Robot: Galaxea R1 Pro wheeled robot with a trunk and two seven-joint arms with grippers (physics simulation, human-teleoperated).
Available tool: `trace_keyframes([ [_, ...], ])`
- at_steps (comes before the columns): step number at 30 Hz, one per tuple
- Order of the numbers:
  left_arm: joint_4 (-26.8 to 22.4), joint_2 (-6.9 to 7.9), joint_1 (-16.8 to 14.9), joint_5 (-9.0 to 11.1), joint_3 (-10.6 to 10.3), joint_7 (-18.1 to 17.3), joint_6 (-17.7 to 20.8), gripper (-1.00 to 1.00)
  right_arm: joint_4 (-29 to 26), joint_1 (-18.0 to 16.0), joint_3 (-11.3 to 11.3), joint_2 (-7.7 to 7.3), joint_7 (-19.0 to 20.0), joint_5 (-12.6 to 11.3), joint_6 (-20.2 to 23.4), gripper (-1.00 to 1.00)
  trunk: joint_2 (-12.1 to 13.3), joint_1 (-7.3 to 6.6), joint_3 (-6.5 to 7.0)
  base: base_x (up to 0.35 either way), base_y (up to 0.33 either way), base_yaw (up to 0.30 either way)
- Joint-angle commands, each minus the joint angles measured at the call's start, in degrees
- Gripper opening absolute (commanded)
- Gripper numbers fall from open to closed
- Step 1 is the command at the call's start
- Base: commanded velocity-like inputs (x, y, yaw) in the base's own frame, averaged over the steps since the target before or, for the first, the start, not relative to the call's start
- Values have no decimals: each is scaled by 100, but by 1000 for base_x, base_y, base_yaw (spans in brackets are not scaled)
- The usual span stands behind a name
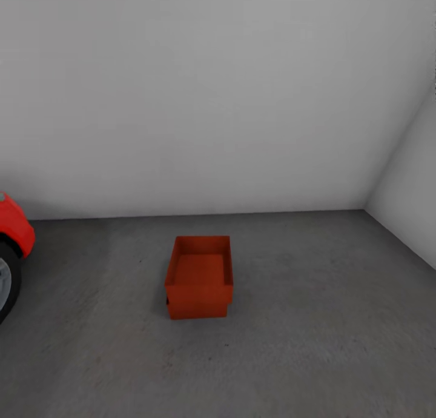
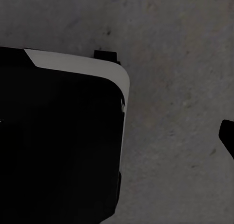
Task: Move the two storage containers from the living room to the garage. In the garage, place one container on the floor and stack the other container on top of it (either order is fine).
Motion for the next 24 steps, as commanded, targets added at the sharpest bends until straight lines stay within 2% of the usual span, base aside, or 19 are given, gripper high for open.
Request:
trace_keyframes([
  [1, -2, -1, -3, 54, -48, 14, -3, 100, 19, -8, 8, -1, -20, 53, -28, 100, -3, 0, 5, 0, 0, 0],
  [24, -2, -2, 0, 54, -48, 14, -5, 100, 19, -8, 8, -14, 74, 54, -26, 100, -3, 0, 218, 0, 0, 0],
])
